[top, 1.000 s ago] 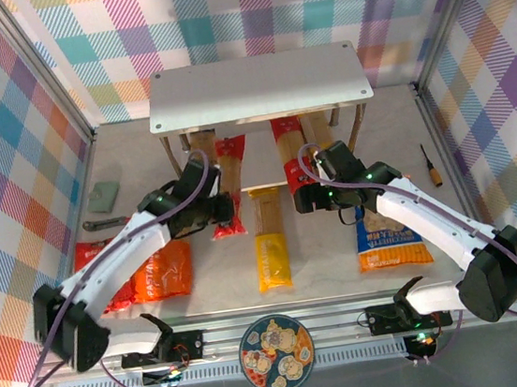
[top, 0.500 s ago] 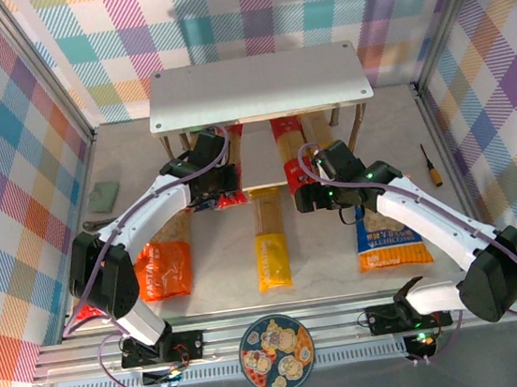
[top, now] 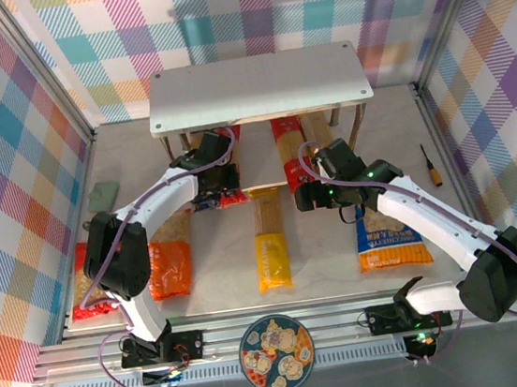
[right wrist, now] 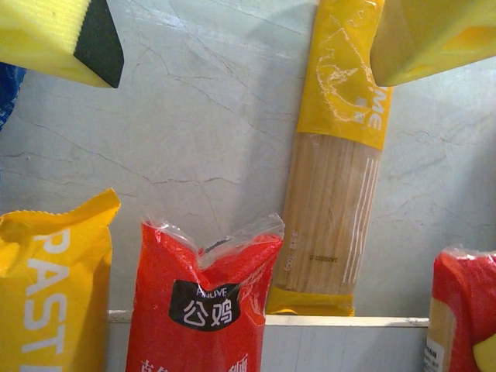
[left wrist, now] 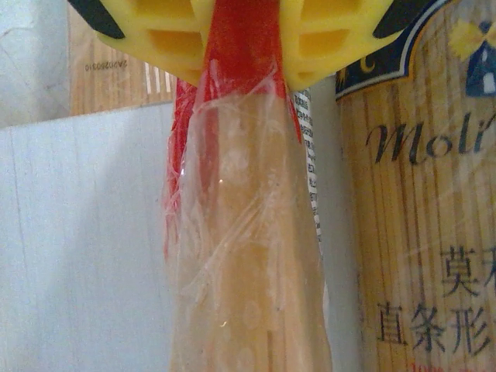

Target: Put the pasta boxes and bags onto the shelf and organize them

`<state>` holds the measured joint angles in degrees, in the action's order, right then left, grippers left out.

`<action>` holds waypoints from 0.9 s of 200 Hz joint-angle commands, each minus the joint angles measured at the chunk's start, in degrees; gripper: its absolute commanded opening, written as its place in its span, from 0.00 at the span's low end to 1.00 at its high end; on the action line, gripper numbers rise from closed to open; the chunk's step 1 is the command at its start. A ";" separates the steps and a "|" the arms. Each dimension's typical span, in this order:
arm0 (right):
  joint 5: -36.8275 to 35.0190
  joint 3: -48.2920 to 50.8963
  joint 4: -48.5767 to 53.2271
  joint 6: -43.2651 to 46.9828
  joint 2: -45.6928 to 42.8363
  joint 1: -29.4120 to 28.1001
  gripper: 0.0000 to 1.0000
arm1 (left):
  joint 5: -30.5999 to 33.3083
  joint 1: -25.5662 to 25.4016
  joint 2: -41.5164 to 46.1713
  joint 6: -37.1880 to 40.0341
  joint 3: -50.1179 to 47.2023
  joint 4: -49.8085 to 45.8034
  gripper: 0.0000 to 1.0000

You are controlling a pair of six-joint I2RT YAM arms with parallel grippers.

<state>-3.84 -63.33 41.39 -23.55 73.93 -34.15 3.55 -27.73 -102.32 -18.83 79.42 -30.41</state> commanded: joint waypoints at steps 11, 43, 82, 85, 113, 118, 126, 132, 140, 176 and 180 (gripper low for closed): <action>-0.05 -1.62 0.89 -0.42 0.51 -0.31 0.84 | 1.14 0.92 -0.72 -0.41 3.99 6.51 0.00; -0.12 -1.45 1.07 -0.53 0.61 -0.26 0.84 | 1.38 1.17 -1.57 -0.22 4.44 5.85 0.00; -0.29 -1.10 1.08 -0.68 0.34 -0.26 0.84 | 1.03 1.36 -2.01 -0.33 4.28 5.44 0.08; -0.34 -1.14 1.07 -0.74 0.34 -0.30 0.84 | 0.98 1.37 -2.08 -0.31 4.32 5.38 0.10; -0.29 -0.84 1.07 -0.82 0.18 -0.39 0.84 | 0.07 1.36 -2.79 -0.41 4.82 4.84 0.29; -0.32 -0.83 1.10 -0.95 0.16 -0.39 0.84 | -0.08 1.36 -2.82 -0.36 4.89 4.84 0.31; -0.37 -0.75 1.08 -0.97 0.07 -0.39 0.84 | -0.22 1.36 -2.88 -0.41 4.96 4.75 0.33; -0.38 -0.69 1.19 -0.90 -0.01 -0.39 0.84 | -0.38 1.36 -2.88 -0.36 4.96 4.68 0.33; -0.47 -0.65 1.15 -0.99 -0.10 -0.39 0.84 | -0.42 1.37 -2.88 -0.49 4.97 4.66 0.33; -0.52 -0.31 1.15 -1.17 -0.37 -0.40 0.84 | -0.87 1.38 -2.53 -0.68 5.08 4.18 0.40; -0.47 -0.26 1.13 -1.19 -0.41 -0.39 0.84 | -0.97 1.41 -2.49 -0.64 5.13 4.14 0.44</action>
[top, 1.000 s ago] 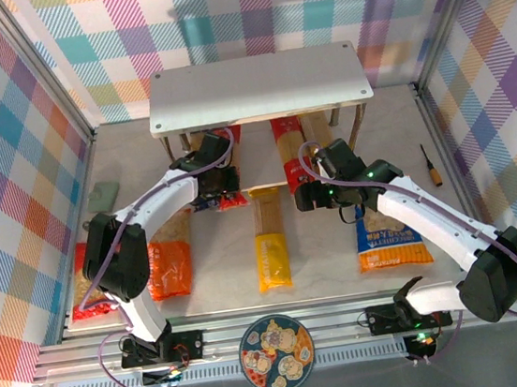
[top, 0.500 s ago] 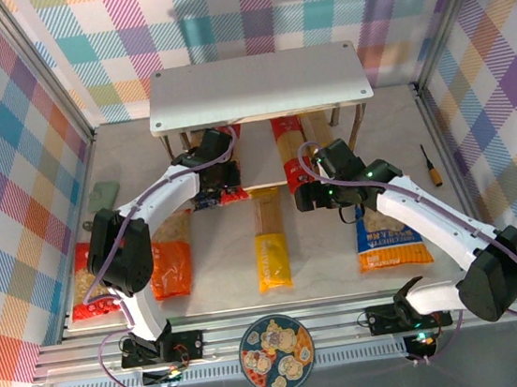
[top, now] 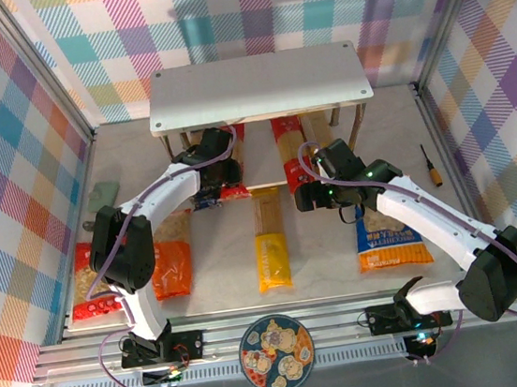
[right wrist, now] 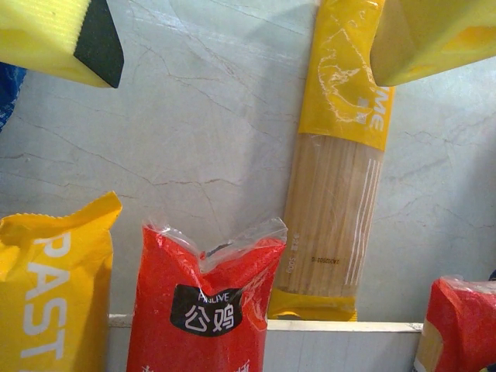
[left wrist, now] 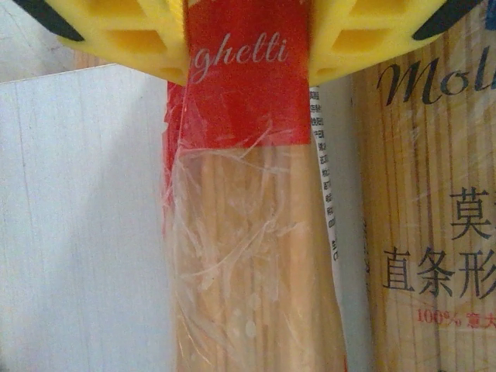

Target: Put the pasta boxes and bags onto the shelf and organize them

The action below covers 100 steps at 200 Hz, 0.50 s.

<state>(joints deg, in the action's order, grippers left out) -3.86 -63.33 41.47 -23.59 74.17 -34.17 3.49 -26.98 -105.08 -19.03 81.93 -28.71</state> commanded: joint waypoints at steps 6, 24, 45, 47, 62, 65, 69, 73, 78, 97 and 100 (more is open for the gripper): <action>-0.45 -0.22 1.06 -1.17 -0.69 -0.36 0.84 | -0.87 0.64 0.39 -0.42 2.54 2.35 0.50; -0.54 -0.07 1.07 -1.30 -0.86 -0.35 0.84 | -0.63 0.64 1.08 -0.33 2.42 2.17 0.62; -0.56 0.04 1.02 -1.43 -1.04 -0.46 0.84 | -0.82 0.62 1.95 -0.22 1.97 2.38 0.66; -0.61 0.05 0.99 -1.43 -1.05 -0.46 0.84 | -0.91 0.62 2.04 -0.18 1.91 2.42 0.66; -0.52 0.04 1.05 -1.41 -1.05 -0.45 0.84 | -1.02 0.63 3.04 -0.05 1.53 2.93 0.67; -0.41 0.05 1.03 -1.40 -0.94 -0.46 0.84 | -1.03 0.62 3.22 -0.07 1.53 2.95 0.67; -0.37 -0.02 0.98 -1.42 -0.96 -0.53 0.84 | -1.03 0.62 3.51 -0.05 1.43 3.16 0.68; -0.28 0.05 1.02 -1.42 -0.96 -0.54 0.84 | -1.23 0.63 3.82 0.13 1.32 3.40 0.68; -0.27 0.09 0.98 -1.44 -0.88 -0.61 0.84 | -1.30 0.62 4.19 0.30 1.14 3.59 0.69; -0.36 0.30 1.06 -1.67 -0.78 -0.87 0.84 | -1.42 0.53 6.57 1.23 0.06 5.09 0.72; -0.36 0.31 0.99 -1.66 -0.85 -0.97 0.84 | -1.25 0.48 7.08 1.38 -0.13 5.33 0.72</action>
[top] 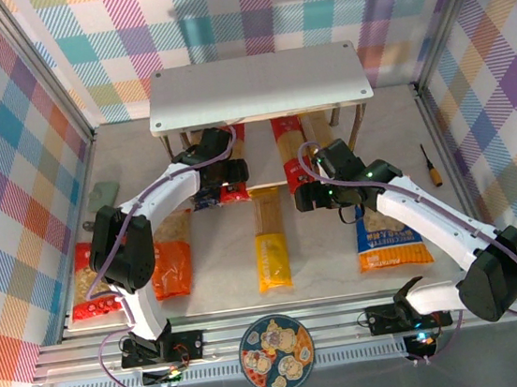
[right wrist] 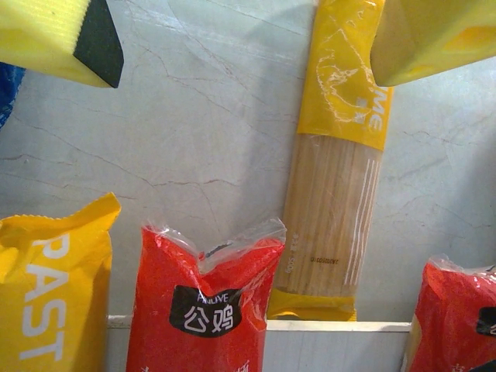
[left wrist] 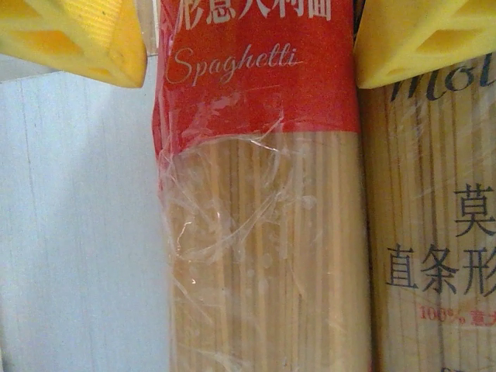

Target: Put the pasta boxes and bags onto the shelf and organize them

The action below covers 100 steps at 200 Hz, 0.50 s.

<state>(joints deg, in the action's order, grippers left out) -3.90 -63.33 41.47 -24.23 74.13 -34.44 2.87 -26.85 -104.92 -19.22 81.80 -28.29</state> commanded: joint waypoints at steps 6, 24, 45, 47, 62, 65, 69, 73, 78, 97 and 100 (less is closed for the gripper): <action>-0.32 0.36 1.07 -1.02 -0.76 -0.88 0.84 | -0.52 0.25 7.77 2.09 -0.41 5.30 0.72; -0.41 0.57 1.39 -1.19 -0.60 -1.61 0.84 | 0.40 -0.26 10.97 3.47 -1.58 5.99 0.73; -1.16 0.64 2.18 -1.39 -0.15 -3.51 0.85 | 3.10 -2.10 15.90 5.42 -4.00 6.08 0.73; -1.30 0.66 2.31 -1.40 -0.09 -3.75 0.85 | 3.52 -2.36 16.49 5.58 -4.36 6.06 0.73; -2.26 1.01 3.28 -1.81 0.27 -5.97 0.85 | 7.30 -4.63 21.46 6.46 -7.57 5.95 0.72; -2.37 1.18 3.34 -1.98 0.31 -6.43 0.85 | 7.99 -5.17 22.39 6.55 -8.37 5.90 0.72; -2.36 1.53 3.35 -2.33 0.39 -7.13 0.85 | 8.82 -5.91 24.04 6.61 -9.38 6.04 0.72; -2.27 1.98 3.23 -2.71 0.48 -7.84 0.85 | 9.74 -6.74 25.55 6.70 -10.62 6.12 0.72; -2.21 2.60 2.98 -3.47 0.56 -8.56 0.85 | 10.75 -7.81 27.40 6.58 -12.28 6.27 0.72; -1.09 5.83 1.03 -6.67 1.31 -11.81 0.85 | 15.02 -12.13 33.87 4.88 -19.68 6.74 0.71; -0.98 6.28 0.60 -7.22 1.48 -12.32 0.85 | 15.64 -12.70 34.84 4.36 -20.92 6.76 0.71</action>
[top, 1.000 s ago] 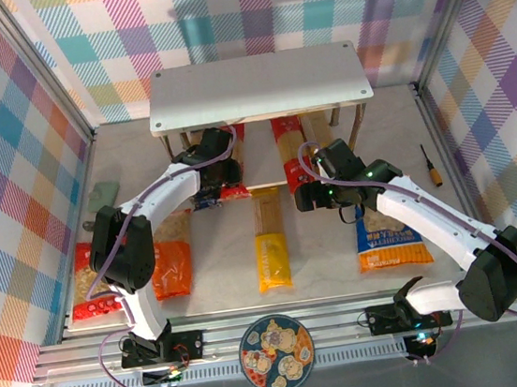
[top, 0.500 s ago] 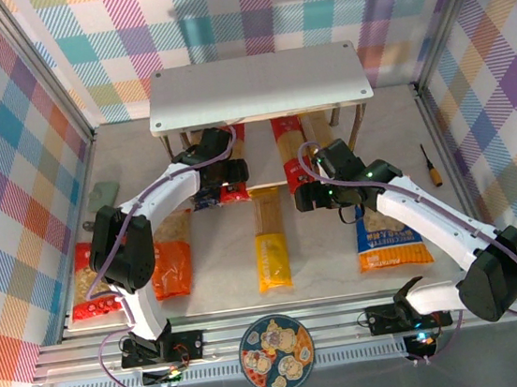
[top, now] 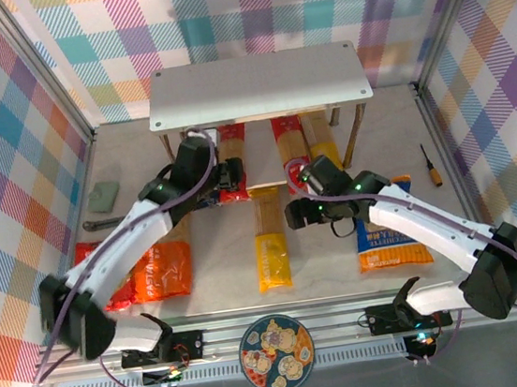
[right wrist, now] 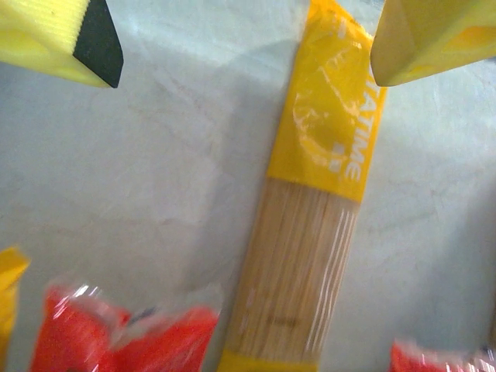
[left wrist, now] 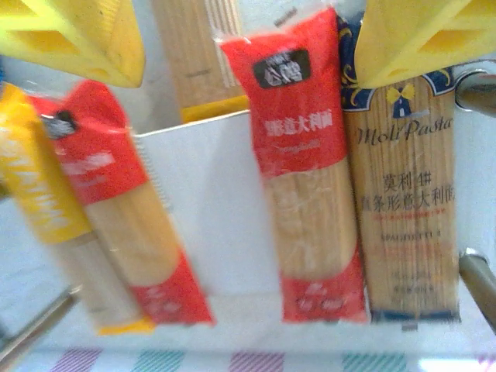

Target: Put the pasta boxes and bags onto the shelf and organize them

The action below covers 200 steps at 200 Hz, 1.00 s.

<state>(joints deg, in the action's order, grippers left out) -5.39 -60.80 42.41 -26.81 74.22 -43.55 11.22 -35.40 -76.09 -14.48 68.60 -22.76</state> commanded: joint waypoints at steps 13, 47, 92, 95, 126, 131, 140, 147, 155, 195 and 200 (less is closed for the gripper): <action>1.35 6.12 -2.45 -7.12 2.45 -5.11 0.85 | 10.20 -6.25 10.32 -2.86 -12.74 1.02 0.70; 1.75 7.51 -8.09 -12.63 8.05 -11.63 0.85 | 12.69 -8.28 18.53 -8.63 -22.08 -0.31 0.70; 3.89 1.00 -10.90 -12.93 19.95 -15.32 0.86 | 13.93 -8.45 20.50 -9.78 -24.35 -3.16 0.71; 4.08 0.65 -11.02 -12.90 20.55 -15.43 0.87 | 13.98 -8.44 20.47 -9.78 -24.34 -3.16 0.71; 4.69 -2.18 -11.01 -13.09 24.07 -15.74 0.92 | 13.74 -8.45 20.36 -9.68 -24.50 -2.48 0.72; 4.68 -2.30 -11.16 -13.10 24.20 -15.70 0.94 | 13.73 -8.45 20.37 -9.62 -24.56 -2.40 0.72; 4.71 -2.48 -11.30 -13.13 24.39 -15.75 0.99 | 13.74 -8.45 20.28 -9.60 -24.65 -2.32 0.72; 4.56 -2.70 -11.25 -13.31 24.65 -15.76 0.99 | 13.82 -8.44 20.28 -9.59 -24.75 -2.29 0.72; 4.11 -2.92 -10.76 -13.90 25.03 -15.67 0.99 | 13.83 -8.38 20.20 -9.69 -24.99 -2.31 0.72; 3.18 -4.17 -8.08 -15.47 27.58 -15.71 0.99 | 14.07 -8.46 20.88 -9.99 -25.72 -2.53 0.72; 3.26 -4.28 -7.90 -15.59 27.64 -15.69 0.99 | 14.17 -8.45 20.95 -10.04 -25.79 -2.67 0.72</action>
<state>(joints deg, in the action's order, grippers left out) -1.85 -63.55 32.21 -40.53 100.31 -58.92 23.70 -43.38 -56.38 -23.31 44.12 -25.28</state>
